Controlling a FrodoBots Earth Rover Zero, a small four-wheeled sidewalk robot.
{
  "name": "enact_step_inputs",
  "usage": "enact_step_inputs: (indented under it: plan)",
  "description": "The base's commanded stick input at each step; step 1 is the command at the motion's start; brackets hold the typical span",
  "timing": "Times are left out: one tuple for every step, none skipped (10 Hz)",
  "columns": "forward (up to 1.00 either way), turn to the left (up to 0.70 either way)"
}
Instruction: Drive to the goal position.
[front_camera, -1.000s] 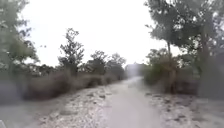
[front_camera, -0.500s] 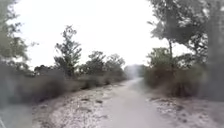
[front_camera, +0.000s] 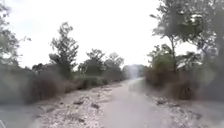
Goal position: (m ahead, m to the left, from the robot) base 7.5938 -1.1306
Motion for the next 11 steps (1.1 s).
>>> enact_step_inputs:
  plan:
    - [0.69, 0.01]
    - [0.69, 0.01]
    - [0.69, 0.01]
    - [0.69, 0.01]
    - [0.69, 0.01]
    - [0.69, 0.01]
    - [0.69, 0.01]
    - [0.69, 0.01]
    - [0.69, 0.01]
    - [0.69, 0.01]
    - [0.69, 0.01]
